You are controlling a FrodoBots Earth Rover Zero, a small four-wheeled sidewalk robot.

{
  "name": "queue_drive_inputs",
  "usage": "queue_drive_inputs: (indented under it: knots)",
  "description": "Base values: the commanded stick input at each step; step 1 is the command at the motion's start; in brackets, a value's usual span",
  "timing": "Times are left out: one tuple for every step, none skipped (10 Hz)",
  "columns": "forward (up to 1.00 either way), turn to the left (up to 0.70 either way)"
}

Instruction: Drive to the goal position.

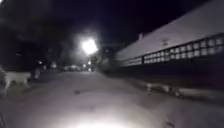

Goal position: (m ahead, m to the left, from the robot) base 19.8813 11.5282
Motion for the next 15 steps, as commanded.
queue_drive_inputs:
  knots:
    - [0.7,0.35]
    - [0.7,0.15]
    - [0.7,0.0]
    - [0.7,0.0]
    - [0.7,0.0]
    - [0.7,0.0]
    - [0.7,0.0]
    - [0.7,0.0]
    - [0.7,0.0]
    - [0.7,0.0]
    - [0.7,0.0]
    - [0.7,0.0]
    - [0.7,0.0]
    - [0.7,0.08]
    - [0.7,0.22]
